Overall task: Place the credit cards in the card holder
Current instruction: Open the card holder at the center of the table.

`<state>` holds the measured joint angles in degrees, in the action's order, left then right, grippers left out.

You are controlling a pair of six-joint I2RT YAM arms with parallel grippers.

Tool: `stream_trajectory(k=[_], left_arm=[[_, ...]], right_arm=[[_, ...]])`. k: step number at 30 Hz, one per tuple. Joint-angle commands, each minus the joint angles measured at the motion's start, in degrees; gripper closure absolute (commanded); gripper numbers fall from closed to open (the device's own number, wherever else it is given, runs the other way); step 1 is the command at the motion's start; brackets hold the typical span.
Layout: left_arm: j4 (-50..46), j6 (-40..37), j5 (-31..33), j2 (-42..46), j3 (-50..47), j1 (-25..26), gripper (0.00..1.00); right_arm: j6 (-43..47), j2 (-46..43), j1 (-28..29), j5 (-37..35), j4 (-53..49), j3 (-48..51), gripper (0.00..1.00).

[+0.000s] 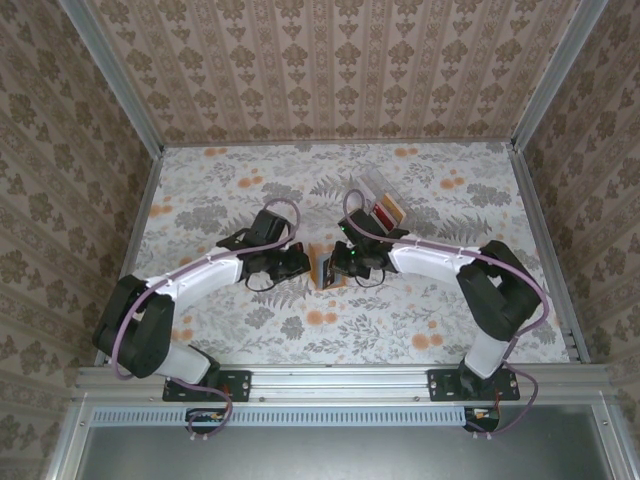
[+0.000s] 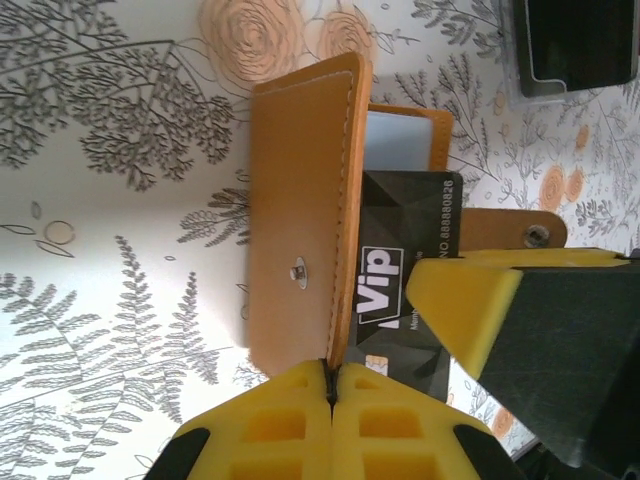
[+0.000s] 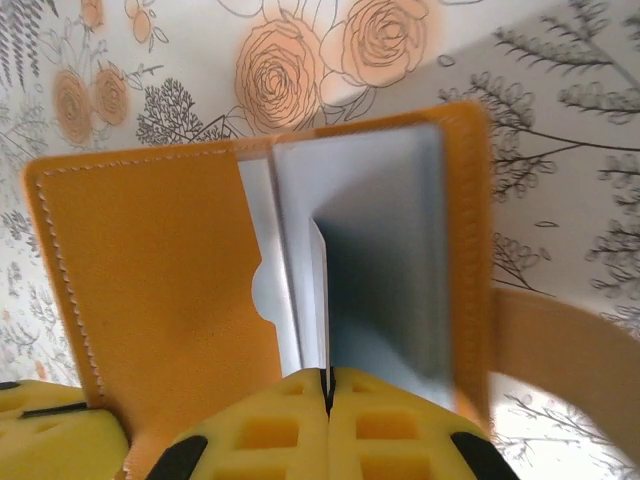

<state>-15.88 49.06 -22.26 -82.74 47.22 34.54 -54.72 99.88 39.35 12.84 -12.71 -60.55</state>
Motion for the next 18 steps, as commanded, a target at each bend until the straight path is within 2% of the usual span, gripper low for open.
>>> stream_trajectory(k=[1, 3, 5, 9, 18], left_arm=[[-3.48, -3.03, 2.49, 0.56, -1.41, -1.21, 0.94], [-5.25, -4.86, 4.27, 0.4, -1.09, -1.54, 0.86], [-5.84, -6.21, 4.95, -0.12, -1.0, -1.92, 0.74], [-5.14, -8.06, 3.52, -2.49, 0.37, -2.38, 0.66], [-3.33, -10.87, 0.74, -6.57, 3.6, -3.46, 0.63]], right_arm=[[1.45, 2.22, 0.55, -1.59, -4.7, -2.31, 1.0], [1.54, 2.69, 0.55, -1.81, -4.99, -1.7, 1.0], [1.71, 2.75, 0.59, -1.38, -4.24, -1.0, 1.0], [2.39, 3.02, 0.68, -0.05, -3.17, -0.78, 1.0], [2.34, 3.57, 0.64, -0.86, -4.74, -0.79, 1.0]])
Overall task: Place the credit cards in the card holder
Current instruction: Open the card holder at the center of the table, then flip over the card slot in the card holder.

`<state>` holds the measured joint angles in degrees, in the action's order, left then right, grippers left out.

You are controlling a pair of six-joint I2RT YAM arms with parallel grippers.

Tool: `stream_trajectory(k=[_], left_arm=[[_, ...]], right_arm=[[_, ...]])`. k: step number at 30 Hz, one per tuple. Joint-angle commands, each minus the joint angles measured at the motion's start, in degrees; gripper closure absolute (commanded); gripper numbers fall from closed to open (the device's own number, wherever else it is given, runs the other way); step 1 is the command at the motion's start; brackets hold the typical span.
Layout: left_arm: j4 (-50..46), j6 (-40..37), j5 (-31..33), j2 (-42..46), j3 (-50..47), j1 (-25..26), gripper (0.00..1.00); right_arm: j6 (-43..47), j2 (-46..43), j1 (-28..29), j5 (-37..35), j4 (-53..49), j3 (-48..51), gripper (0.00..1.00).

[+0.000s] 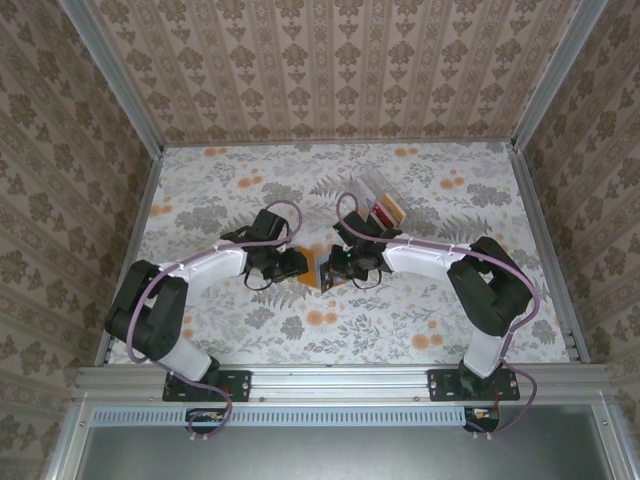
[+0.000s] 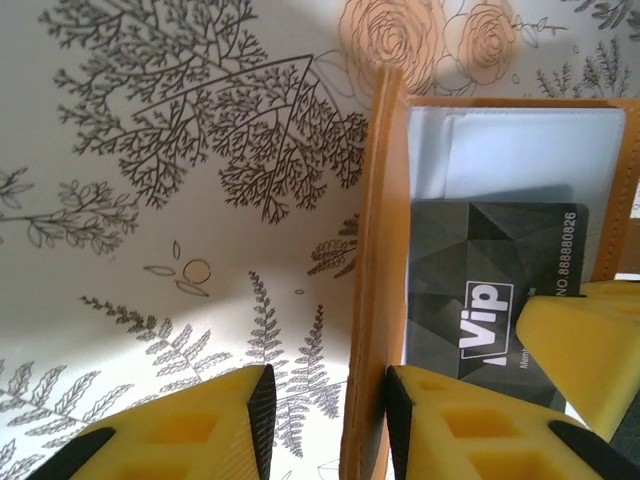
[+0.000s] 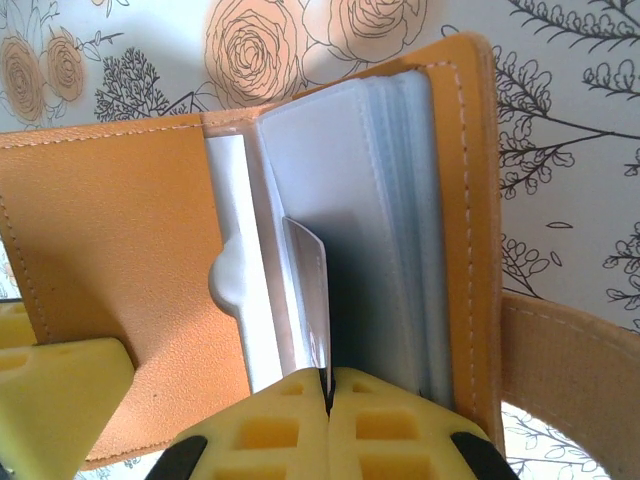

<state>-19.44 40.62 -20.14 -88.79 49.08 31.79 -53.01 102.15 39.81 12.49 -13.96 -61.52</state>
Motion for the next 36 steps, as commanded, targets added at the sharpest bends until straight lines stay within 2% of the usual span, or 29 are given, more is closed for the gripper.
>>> stream_trajectory(k=[1, 3, 5, 7, 9, 15, 19, 36], left_arm=[[0.52, -2.61, -1.39, -0.63, 1.81, -0.89, 0.63], [1.03, -3.04, -1.52, -0.92, 1.83, -1.35, 0.65], [0.94, -4.2, -1.8, -1.38, 2.27, -1.87, 0.71], [0.49, -6.08, -2.07, -1.77, 2.9, -2.04, 0.9], [-0.68, -8.26, -2.01, -1.84, 3.45, -2.04, 1.0], [0.42, -9.43, -7.16, -0.74, 1.32, -1.91, 1.0], [0.88, -8.09, -7.74, 0.64, 0.04, -1.34, 1.0], [2.2, -4.65, -6.32, -0.41, -0.47, 1.76, 1.0]], right_arm=[[0.63, 1.13, 0.18, -0.71, -3.62, 0.26, 1.0], [0.7, 0.81, 0.18, -0.69, -3.64, 0.25, 1.0], [0.94, 0.17, 0.15, -0.52, -3.8, -0.13, 1.0], [1.87, -1.05, 0.09, -0.74, -4.51, -0.98, 1.0], [2.93, -2.86, -0.23, -1.73, -5.98, -1.74, 1.0], [5.57, -9.86, -3.21, -5.42, -8.99, 0.44, 1.0], [7.2, -12.11, -4.56, -7.08, -11.26, 2.37, 1.0], [4.54, -10.39, -4.7, -3.43, -4.34, 7.35, 1.0]])
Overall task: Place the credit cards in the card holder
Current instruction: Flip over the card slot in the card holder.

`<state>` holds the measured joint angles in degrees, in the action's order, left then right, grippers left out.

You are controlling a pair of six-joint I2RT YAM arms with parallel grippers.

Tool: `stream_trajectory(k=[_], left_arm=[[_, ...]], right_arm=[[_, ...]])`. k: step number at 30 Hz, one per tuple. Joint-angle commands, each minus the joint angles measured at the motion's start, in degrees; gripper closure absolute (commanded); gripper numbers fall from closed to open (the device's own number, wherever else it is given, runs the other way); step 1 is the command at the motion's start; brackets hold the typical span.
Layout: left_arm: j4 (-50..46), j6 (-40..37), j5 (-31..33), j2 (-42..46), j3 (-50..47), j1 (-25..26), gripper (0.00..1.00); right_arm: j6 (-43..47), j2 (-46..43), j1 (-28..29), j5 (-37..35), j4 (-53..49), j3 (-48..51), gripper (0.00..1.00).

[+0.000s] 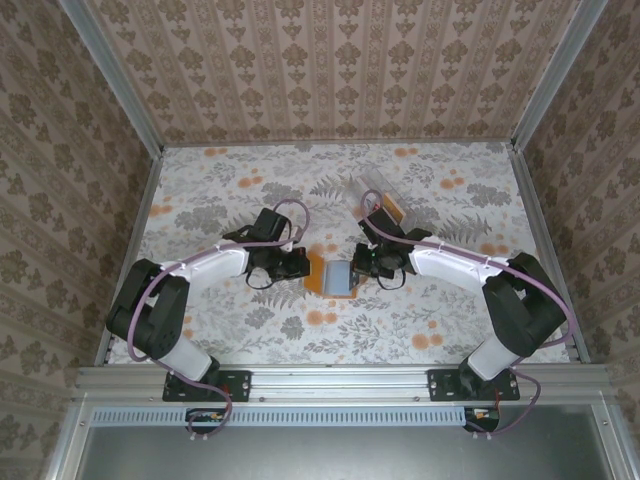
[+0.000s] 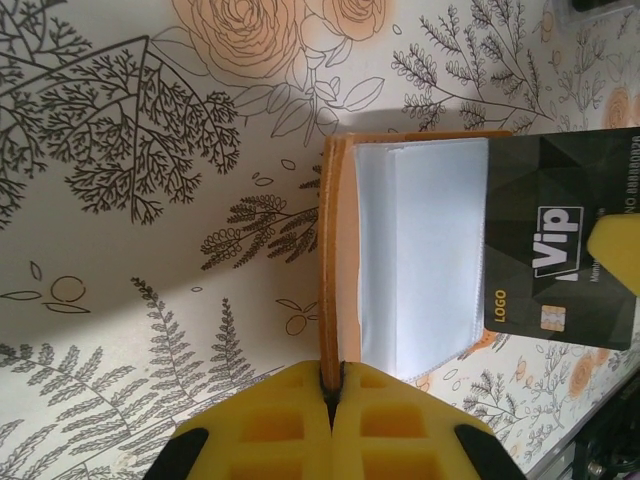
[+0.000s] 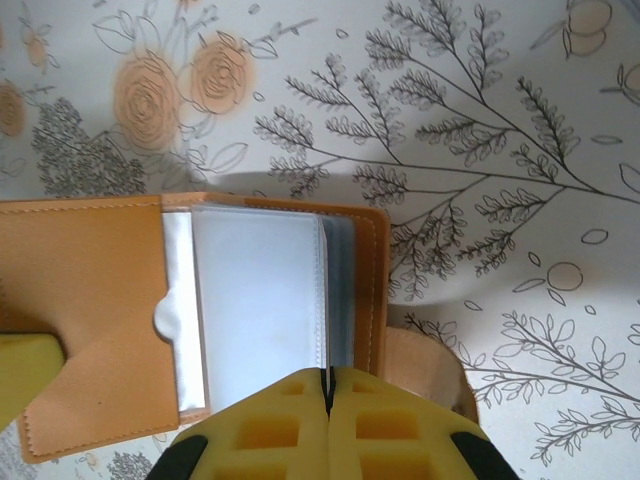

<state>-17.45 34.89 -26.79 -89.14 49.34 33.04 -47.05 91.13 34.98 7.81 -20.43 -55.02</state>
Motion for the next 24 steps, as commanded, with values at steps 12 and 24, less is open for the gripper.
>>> stream_trajectory(k=[12, 24], left_arm=[[1.52, 2.9, 1.47, -0.77, -1.43, 1.28, 1.0], [5.15, 5.77, 1.88, -2.57, -4.13, 1.24, 1.0]], right_arm=[[-2.36, 3.48, 0.46, 3.05, 3.68, -0.39, 1.0], [-4.37, 5.52, 1.24, 9.65, 12.66, 0.06, 1.0]])
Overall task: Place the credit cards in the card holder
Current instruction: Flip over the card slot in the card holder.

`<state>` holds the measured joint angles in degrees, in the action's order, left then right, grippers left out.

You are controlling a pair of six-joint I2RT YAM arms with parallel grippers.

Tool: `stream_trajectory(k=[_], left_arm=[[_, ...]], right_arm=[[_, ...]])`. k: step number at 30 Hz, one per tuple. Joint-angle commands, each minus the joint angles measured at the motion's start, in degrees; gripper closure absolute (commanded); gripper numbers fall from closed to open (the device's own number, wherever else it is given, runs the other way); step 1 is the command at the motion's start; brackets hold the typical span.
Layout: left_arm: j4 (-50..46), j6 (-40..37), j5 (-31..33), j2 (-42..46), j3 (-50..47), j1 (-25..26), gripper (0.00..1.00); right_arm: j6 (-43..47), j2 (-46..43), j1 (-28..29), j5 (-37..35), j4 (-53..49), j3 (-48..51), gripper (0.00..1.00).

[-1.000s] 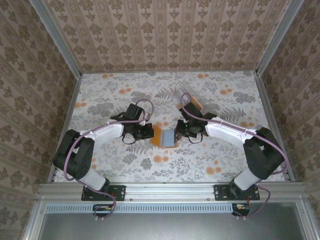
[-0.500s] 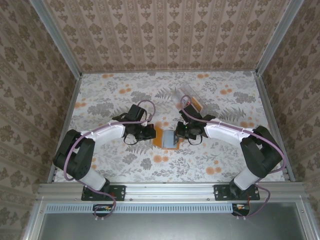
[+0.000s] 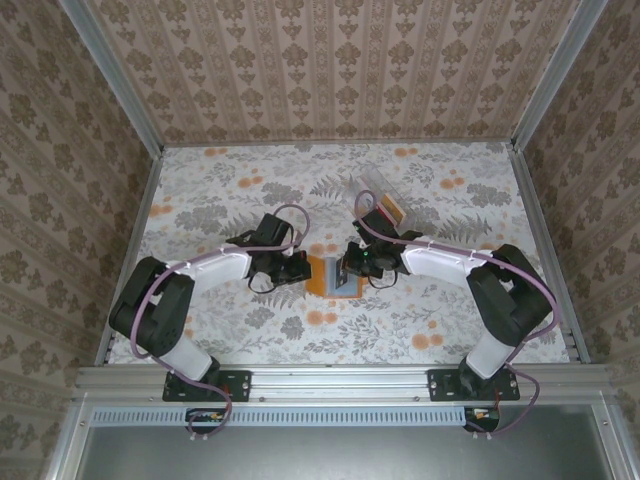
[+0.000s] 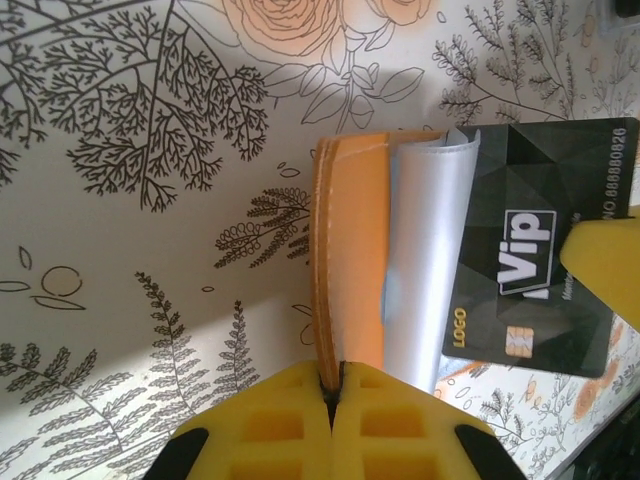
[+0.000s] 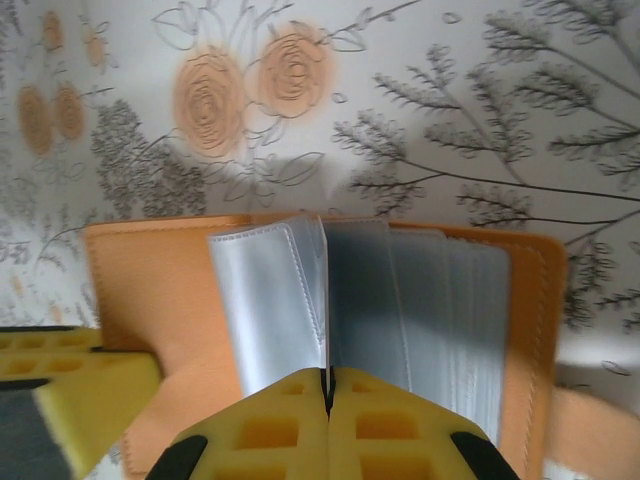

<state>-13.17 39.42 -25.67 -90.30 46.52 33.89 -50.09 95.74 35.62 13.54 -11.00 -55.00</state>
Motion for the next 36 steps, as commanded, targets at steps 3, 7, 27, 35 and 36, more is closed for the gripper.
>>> stream_trajectory(k=[3, 7, 27, 35, 36], left_arm=[[1.08, 1.37, 1.44, -2.02, -1.61, 0.39, 1.0], [2.0, 1.7, 2.03, -2.74, -2.14, 0.34, 1.0], [2.19, 1.48, 3.86, -4.71, -2.49, 0.47, 1.0], [1.79, 1.28, 4.75, -3.83, -3.11, 0.48, 1.0], [1.66, 1.27, 4.81, -3.63, -3.07, 0.48, 1.0]], right_arm=[[-1.77, -0.25, 0.6, 5.5, 5.09, 0.29, 1.0], [-1.06, -1.43, 0.6, 6.07, 3.99, -0.5, 1.0], [-0.43, -4.89, -0.02, 1.07, -0.51, -0.29, 1.0], [0.17, -3.01, -0.02, -3.77, -5.14, 0.53, 1.0], [0.61, -3.21, -0.02, -4.56, -6.22, 0.26, 1.0]])
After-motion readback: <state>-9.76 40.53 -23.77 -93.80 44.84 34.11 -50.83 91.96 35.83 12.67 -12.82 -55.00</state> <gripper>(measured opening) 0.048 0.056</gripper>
